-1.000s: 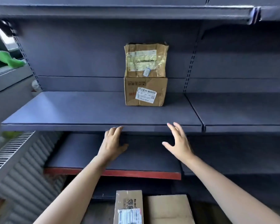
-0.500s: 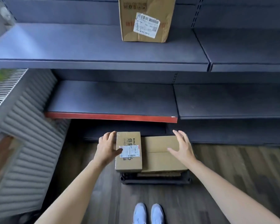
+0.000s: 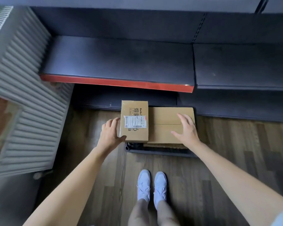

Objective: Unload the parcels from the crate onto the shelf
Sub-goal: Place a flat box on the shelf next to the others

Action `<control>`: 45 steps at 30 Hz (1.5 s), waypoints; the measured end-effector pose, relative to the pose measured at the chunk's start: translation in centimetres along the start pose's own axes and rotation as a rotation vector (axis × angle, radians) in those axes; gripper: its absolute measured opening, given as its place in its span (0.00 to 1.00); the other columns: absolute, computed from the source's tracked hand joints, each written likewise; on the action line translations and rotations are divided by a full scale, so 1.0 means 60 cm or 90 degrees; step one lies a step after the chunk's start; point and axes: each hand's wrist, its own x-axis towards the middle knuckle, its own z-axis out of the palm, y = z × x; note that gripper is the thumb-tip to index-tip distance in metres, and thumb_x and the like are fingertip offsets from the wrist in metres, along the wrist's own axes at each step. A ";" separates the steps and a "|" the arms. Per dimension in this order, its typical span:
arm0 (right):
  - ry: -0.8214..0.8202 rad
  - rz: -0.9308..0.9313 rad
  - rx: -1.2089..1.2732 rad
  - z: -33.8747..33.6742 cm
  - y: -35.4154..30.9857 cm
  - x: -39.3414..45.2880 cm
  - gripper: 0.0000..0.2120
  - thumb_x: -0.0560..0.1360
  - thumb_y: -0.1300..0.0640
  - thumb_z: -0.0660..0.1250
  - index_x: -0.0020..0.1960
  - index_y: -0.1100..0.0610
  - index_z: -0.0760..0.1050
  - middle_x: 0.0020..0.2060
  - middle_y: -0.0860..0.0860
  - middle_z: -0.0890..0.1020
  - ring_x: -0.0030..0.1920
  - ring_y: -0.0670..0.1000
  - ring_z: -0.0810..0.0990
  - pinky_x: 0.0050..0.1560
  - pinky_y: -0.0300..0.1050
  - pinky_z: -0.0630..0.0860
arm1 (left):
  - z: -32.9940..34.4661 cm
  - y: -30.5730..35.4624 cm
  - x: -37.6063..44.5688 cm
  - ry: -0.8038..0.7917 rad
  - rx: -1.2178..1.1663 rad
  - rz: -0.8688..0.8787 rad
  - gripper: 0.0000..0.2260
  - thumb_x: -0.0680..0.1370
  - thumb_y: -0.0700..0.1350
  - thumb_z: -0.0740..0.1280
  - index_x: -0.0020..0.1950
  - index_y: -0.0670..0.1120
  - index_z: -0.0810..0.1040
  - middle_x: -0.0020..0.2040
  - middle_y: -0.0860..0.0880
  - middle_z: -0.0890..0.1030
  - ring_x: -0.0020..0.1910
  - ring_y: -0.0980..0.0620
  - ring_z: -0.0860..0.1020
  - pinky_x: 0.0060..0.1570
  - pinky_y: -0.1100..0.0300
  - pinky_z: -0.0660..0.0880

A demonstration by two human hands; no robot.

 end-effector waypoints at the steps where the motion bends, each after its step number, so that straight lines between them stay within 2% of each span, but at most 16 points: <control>1: -0.003 -0.002 0.003 0.009 0.002 0.010 0.34 0.71 0.60 0.71 0.72 0.60 0.60 0.71 0.59 0.61 0.70 0.56 0.62 0.68 0.42 0.57 | 0.006 -0.004 0.013 0.010 -0.002 0.004 0.36 0.70 0.45 0.74 0.73 0.45 0.60 0.70 0.43 0.66 0.67 0.40 0.63 0.64 0.47 0.64; 8: -0.015 -0.018 0.028 0.158 0.072 0.110 0.34 0.70 0.60 0.72 0.71 0.61 0.61 0.69 0.59 0.64 0.69 0.56 0.64 0.67 0.40 0.57 | 0.124 -0.090 0.111 0.025 -0.013 -0.002 0.36 0.69 0.45 0.74 0.73 0.46 0.61 0.70 0.44 0.67 0.67 0.41 0.64 0.65 0.50 0.61; 13: -0.048 -0.021 0.044 0.261 0.130 0.156 0.34 0.70 0.60 0.72 0.71 0.61 0.61 0.69 0.59 0.64 0.69 0.55 0.63 0.65 0.33 0.54 | 0.200 -0.153 0.152 0.054 -0.086 -0.057 0.38 0.71 0.45 0.73 0.76 0.50 0.56 0.73 0.44 0.65 0.69 0.43 0.64 0.67 0.52 0.58; 17: -0.068 -0.011 0.053 0.324 0.159 0.183 0.34 0.70 0.59 0.72 0.72 0.61 0.60 0.69 0.59 0.64 0.70 0.55 0.63 0.65 0.32 0.53 | 0.249 -0.202 0.165 0.021 -0.123 -0.093 0.38 0.71 0.47 0.72 0.76 0.52 0.55 0.74 0.46 0.63 0.71 0.44 0.62 0.70 0.47 0.59; 21: -0.068 0.009 0.074 0.374 0.171 0.199 0.36 0.71 0.55 0.71 0.73 0.59 0.58 0.70 0.58 0.63 0.71 0.54 0.60 0.62 0.29 0.50 | 0.279 -0.230 0.175 -0.001 -0.194 -0.143 0.43 0.68 0.53 0.75 0.76 0.53 0.54 0.74 0.46 0.62 0.72 0.45 0.62 0.70 0.42 0.61; 23: -0.075 0.027 0.094 0.394 0.173 0.203 0.37 0.71 0.53 0.71 0.74 0.57 0.57 0.71 0.57 0.62 0.72 0.53 0.59 0.61 0.30 0.51 | 0.288 -0.236 0.178 -0.017 -0.235 -0.163 0.44 0.65 0.57 0.72 0.76 0.54 0.53 0.75 0.46 0.62 0.72 0.45 0.62 0.70 0.42 0.62; 26: -0.072 0.065 0.136 0.413 0.172 0.206 0.37 0.71 0.52 0.70 0.74 0.53 0.55 0.72 0.55 0.61 0.72 0.53 0.59 0.61 0.34 0.53 | 0.292 -0.243 0.189 -0.078 -0.353 -0.211 0.45 0.63 0.55 0.71 0.76 0.58 0.51 0.75 0.46 0.61 0.71 0.45 0.65 0.70 0.45 0.63; 28: -0.066 0.080 0.160 0.421 0.172 0.206 0.37 0.71 0.52 0.70 0.74 0.53 0.55 0.72 0.54 0.62 0.72 0.52 0.58 0.63 0.36 0.53 | 0.294 -0.249 0.198 -0.133 -0.423 -0.233 0.45 0.63 0.51 0.70 0.75 0.60 0.50 0.75 0.46 0.61 0.66 0.48 0.70 0.65 0.48 0.69; 31: -0.064 0.087 0.175 0.428 0.172 0.204 0.36 0.72 0.53 0.69 0.74 0.53 0.55 0.73 0.53 0.62 0.71 0.51 0.58 0.61 0.33 0.53 | 0.301 -0.247 0.207 -0.181 -0.505 -0.197 0.40 0.65 0.45 0.68 0.74 0.60 0.55 0.69 0.50 0.68 0.50 0.63 0.78 0.43 0.66 0.77; 32: -0.064 0.088 0.181 0.430 0.173 0.204 0.36 0.72 0.53 0.69 0.74 0.53 0.55 0.73 0.52 0.62 0.71 0.51 0.59 0.61 0.33 0.53 | 0.304 -0.245 0.210 -0.188 -0.527 -0.174 0.38 0.66 0.42 0.67 0.74 0.58 0.57 0.65 0.52 0.71 0.47 0.64 0.79 0.38 0.67 0.77; 34: -0.068 0.098 0.212 0.433 0.172 0.204 0.37 0.72 0.54 0.69 0.75 0.52 0.54 0.73 0.51 0.62 0.71 0.51 0.59 0.61 0.33 0.53 | 0.311 -0.243 0.212 -0.191 -0.559 -0.150 0.36 0.67 0.39 0.65 0.72 0.57 0.60 0.59 0.56 0.76 0.45 0.66 0.80 0.37 0.67 0.77; 37: -0.089 0.116 0.263 0.435 0.163 0.201 0.39 0.71 0.54 0.69 0.75 0.52 0.51 0.71 0.47 0.63 0.66 0.40 0.60 0.58 0.25 0.53 | 0.312 -0.238 0.211 -0.178 -0.584 -0.152 0.33 0.68 0.37 0.64 0.68 0.61 0.63 0.51 0.62 0.78 0.43 0.66 0.79 0.36 0.67 0.77; 40: -0.072 0.114 0.318 0.434 0.154 0.197 0.40 0.71 0.56 0.71 0.75 0.55 0.52 0.62 0.42 0.64 0.54 0.26 0.57 0.48 0.12 0.53 | 0.303 -0.228 0.201 -0.173 -0.597 -0.157 0.31 0.68 0.36 0.64 0.63 0.64 0.64 0.52 0.61 0.79 0.45 0.64 0.80 0.38 0.65 0.78; 42: -0.058 0.113 0.348 0.426 0.145 0.193 0.40 0.70 0.59 0.71 0.75 0.56 0.52 0.61 0.41 0.62 0.53 0.24 0.58 0.47 0.11 0.53 | 0.290 -0.217 0.192 -0.163 -0.610 -0.161 0.31 0.67 0.37 0.65 0.63 0.63 0.64 0.56 0.57 0.77 0.50 0.61 0.80 0.42 0.62 0.79; 45: -0.044 0.106 0.398 0.406 0.125 0.186 0.40 0.70 0.62 0.71 0.75 0.57 0.52 0.63 0.41 0.63 0.56 0.27 0.60 0.50 0.13 0.55 | 0.268 -0.196 0.175 -0.139 -0.630 -0.155 0.34 0.65 0.37 0.66 0.67 0.60 0.63 0.60 0.53 0.76 0.53 0.59 0.79 0.47 0.58 0.80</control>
